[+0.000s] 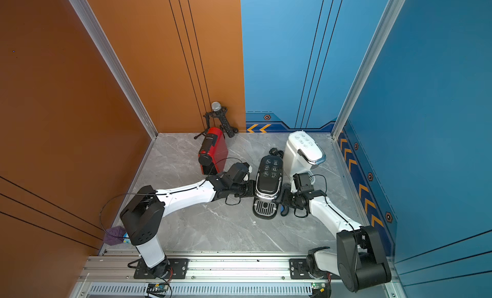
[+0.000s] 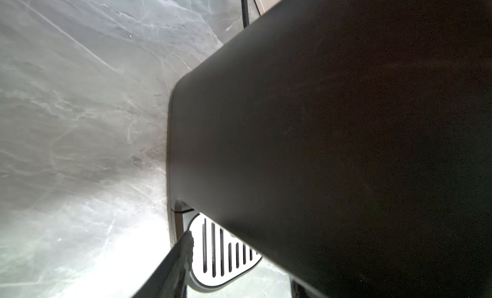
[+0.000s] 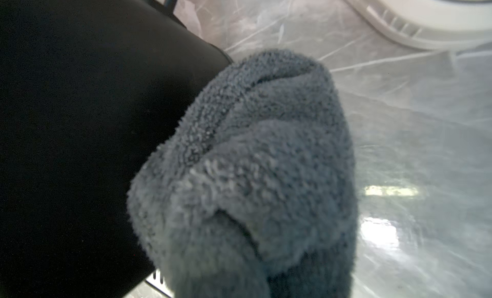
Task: Wipe the surface of a coffee machine
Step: Wipe the dirt from the surface of the coffee machine.
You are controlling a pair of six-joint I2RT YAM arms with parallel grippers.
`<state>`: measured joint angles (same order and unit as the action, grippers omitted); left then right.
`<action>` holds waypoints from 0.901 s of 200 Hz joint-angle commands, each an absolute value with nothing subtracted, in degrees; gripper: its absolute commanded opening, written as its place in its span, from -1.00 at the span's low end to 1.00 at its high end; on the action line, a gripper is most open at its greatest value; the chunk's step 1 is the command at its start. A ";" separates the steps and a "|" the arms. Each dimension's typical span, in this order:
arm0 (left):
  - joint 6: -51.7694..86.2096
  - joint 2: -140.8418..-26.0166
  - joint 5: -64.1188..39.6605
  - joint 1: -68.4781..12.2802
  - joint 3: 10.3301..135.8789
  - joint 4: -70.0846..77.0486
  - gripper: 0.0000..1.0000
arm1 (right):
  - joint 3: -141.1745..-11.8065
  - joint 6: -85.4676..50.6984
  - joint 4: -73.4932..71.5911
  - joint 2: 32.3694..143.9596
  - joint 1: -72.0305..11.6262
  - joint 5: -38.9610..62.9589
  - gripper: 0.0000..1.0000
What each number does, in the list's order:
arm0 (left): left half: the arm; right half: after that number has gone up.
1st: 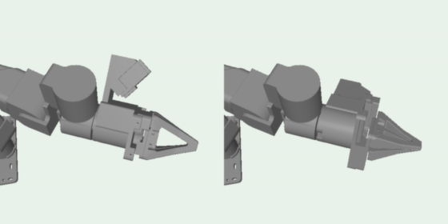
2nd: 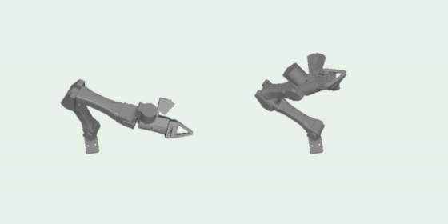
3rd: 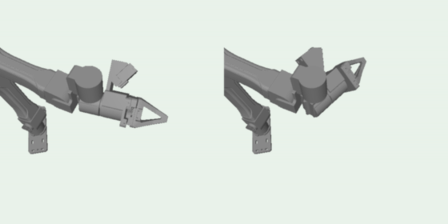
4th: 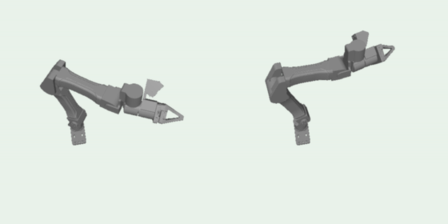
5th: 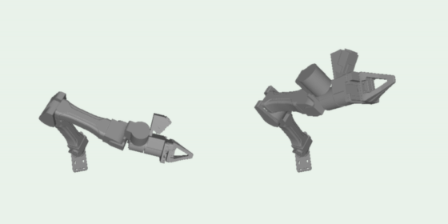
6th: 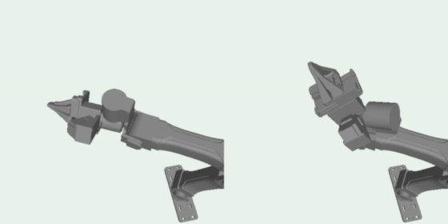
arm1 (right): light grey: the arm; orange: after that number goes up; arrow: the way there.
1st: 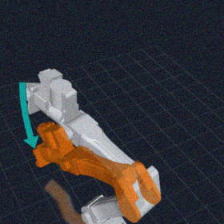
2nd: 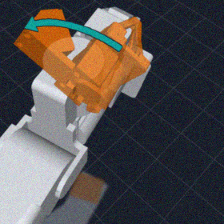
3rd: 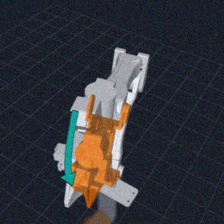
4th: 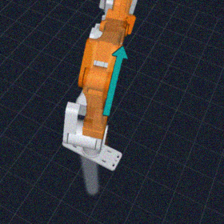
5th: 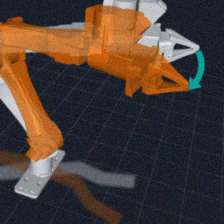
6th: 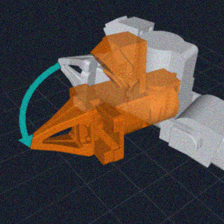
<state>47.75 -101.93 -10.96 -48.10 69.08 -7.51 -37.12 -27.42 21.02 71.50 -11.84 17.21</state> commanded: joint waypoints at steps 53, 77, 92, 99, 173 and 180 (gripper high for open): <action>47.37 -100.68 -10.07 -48.60 68.93 -6.86 0.13 | -47.27 -26.10 24.48 60.23 -11.78 18.49 -0.77; 47.29 -100.37 -10.11 -48.60 68.82 -6.86 0.13 | -43.76 -25.89 23.16 63.89 -11.87 18.26 -0.77; 47.20 -100.20 -10.14 -48.60 68.84 -6.90 0.12 | -40.04 -26.43 20.20 66.16 -12.60 17.79 -0.78; 47.20 -100.13 -10.14 -48.52 68.82 -6.86 0.12 | -38.52 -26.84 18.92 67.27 -12.96 17.69 -0.77; 46.94 -100.29 -10.55 -48.50 69.10 -6.86 0.12 | -33.90 -30.02 14.15 69.59 -18.08 18.17 -0.77; 46.93 -100.12 -10.53 -48.43 68.97 -6.87 0.13 | -35.40 -29.62 15.64 67.88 -18.14 17.72 -0.77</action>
<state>47.70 -101.91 -10.70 -48.07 69.06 -7.60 -31.86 -29.50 16.03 70.98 -15.84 14.70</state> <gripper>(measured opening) 0.562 0.162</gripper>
